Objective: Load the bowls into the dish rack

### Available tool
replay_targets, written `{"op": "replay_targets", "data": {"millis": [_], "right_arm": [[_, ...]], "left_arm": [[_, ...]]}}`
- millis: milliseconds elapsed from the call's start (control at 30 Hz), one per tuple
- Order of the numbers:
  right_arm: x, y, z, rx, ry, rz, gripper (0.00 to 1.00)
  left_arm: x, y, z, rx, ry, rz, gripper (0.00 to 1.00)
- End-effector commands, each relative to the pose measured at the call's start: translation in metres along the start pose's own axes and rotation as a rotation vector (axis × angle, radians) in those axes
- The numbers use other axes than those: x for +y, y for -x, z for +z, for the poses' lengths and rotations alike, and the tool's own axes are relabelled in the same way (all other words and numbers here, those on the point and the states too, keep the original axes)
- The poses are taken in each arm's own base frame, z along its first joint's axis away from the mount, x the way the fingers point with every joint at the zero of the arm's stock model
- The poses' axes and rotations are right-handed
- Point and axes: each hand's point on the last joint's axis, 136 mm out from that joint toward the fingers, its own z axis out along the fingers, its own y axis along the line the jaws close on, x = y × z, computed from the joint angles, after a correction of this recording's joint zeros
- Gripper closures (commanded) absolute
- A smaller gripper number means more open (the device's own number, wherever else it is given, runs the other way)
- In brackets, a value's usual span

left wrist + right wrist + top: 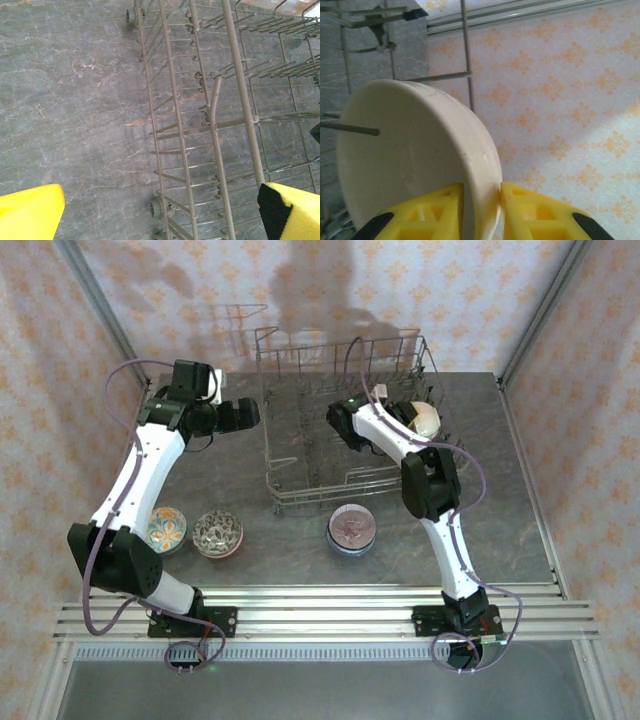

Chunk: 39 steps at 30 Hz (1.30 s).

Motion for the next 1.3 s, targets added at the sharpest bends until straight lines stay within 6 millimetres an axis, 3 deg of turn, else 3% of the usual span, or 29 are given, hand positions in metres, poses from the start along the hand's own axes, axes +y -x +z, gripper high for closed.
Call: {"op": "replay_targets", "data": {"millis": [0, 233, 400, 733, 1100, 1267], "right_arm": [[0.041, -0.008, 0.015, 0.074, 0.114, -0.035, 0.7], [0.064, -0.012, 0.023, 0.118, 0.215, -0.04, 0.67], [0.057, -0.013, 0.025, 0.137, 0.274, -0.003, 0.58], [0.025, -0.007, 0.001, 0.105, 0.466, 0.127, 0.27], [-0.008, -0.005, -0.035, 0.052, 0.713, 0.279, 0.16], [-0.03, -0.015, -0.053, 0.028, 0.82, 0.345, 0.15]], "left_arm": [[0.004, 0.003, -0.011, -0.035, 0.015, -0.023, 0.01], [0.004, -0.001, -0.007, -0.027, 0.008, -0.068, 0.01], [0.005, -0.002, -0.005, -0.021, 0.01, -0.088, 0.01], [0.003, 0.002, -0.005, -0.014, 0.01, -0.082, 0.01], [-0.009, -0.002, -0.001, 0.009, -0.003, -0.043, 0.01], [-0.021, 0.0, -0.006, -0.007, -0.027, -0.016, 0.01]]}}
